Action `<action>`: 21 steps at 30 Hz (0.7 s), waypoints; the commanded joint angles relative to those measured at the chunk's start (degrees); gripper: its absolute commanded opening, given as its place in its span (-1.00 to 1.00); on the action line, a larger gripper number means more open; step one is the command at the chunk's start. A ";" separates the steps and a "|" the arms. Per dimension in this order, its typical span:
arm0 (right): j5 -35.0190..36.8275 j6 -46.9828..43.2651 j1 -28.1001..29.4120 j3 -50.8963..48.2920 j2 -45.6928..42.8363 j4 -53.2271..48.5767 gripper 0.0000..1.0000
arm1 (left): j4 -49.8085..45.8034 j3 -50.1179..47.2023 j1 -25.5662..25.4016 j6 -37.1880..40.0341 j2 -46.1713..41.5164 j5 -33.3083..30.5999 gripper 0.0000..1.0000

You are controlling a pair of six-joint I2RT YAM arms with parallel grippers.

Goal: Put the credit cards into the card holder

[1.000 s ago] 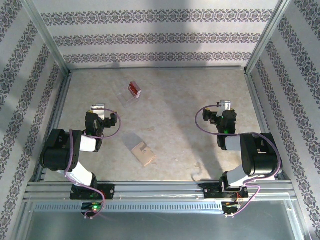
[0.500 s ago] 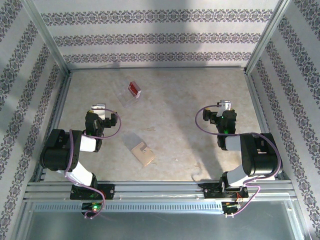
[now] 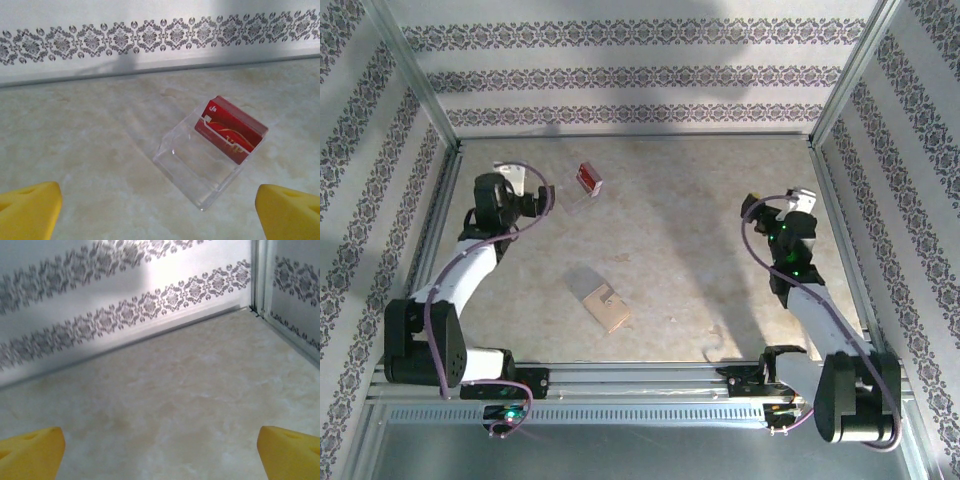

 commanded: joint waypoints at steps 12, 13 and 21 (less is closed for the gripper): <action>15.97 25.95 28.19 21.86 16.21 -24.76 0.97 | -26.79 1.76 1.14 2.19 -7.50 1.67 0.99; 17.30 27.22 30.65 23.17 18.19 -24.87 0.97 | -26.49 1.17 1.21 2.26 -7.42 1.85 0.99; 20.14 41.01 42.59 36.74 36.71 -25.65 0.77 | -22.13 -1.63 1.39 1.99 -6.29 -1.03 0.99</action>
